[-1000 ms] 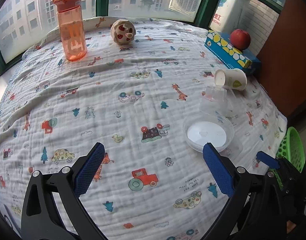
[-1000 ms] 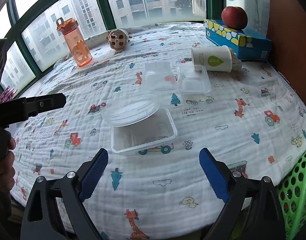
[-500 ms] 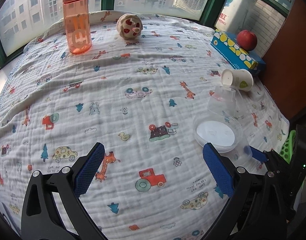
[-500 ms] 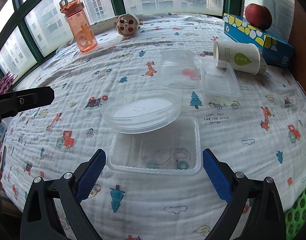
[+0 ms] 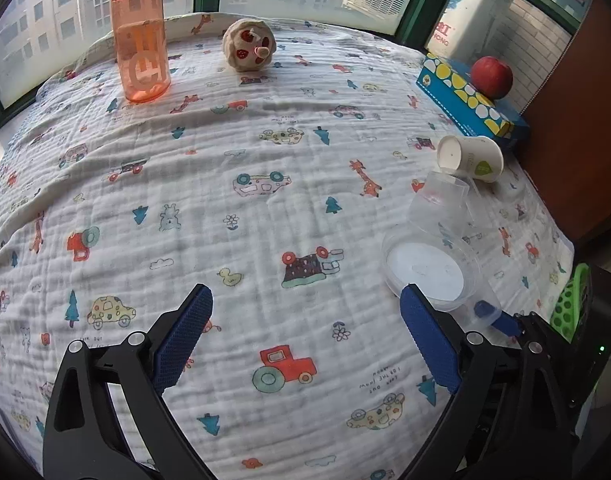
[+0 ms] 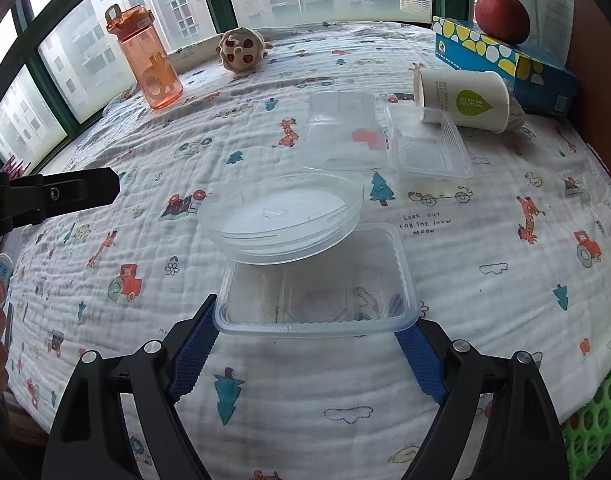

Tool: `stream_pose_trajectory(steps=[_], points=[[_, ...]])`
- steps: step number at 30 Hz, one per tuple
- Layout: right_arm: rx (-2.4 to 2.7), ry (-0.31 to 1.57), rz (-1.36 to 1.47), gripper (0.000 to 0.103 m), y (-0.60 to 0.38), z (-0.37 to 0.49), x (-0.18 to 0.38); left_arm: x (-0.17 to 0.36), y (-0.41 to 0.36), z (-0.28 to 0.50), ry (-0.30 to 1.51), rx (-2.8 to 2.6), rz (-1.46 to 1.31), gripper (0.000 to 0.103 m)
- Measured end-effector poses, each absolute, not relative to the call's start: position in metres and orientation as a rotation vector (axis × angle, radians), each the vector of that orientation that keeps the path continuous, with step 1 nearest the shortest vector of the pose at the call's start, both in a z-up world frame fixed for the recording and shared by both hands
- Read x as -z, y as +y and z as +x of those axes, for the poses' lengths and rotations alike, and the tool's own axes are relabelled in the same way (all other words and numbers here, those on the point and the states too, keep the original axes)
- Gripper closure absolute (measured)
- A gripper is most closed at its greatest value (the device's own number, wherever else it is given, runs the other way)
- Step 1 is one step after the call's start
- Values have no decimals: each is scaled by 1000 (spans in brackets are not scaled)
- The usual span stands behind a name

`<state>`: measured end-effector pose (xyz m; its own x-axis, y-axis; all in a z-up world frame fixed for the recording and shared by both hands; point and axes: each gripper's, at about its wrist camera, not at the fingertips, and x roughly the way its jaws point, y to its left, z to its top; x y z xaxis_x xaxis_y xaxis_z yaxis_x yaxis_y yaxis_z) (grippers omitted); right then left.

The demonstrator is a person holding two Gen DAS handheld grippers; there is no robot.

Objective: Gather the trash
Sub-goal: 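Grasp the large clear rectangular container with the right gripper, then grasp the clear plastic cup with the left gripper while the right holds the container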

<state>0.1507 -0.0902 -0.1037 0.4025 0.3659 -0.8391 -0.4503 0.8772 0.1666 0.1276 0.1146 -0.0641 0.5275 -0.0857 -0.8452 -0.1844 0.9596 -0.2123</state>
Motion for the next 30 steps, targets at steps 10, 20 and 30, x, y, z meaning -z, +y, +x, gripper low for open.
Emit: stream_pose_trajectory(steps=[10,20,30], points=[[-478,1047,-103,22,-120,135,99,68,95,139,1030,-7,-275,24],[-439,1034,-91,22,-154,112,90,84,70,145,1069,78,-217,24],[-399,1004,-69,22,-170,109,78,97,26,160,1084,268,-42,5]])
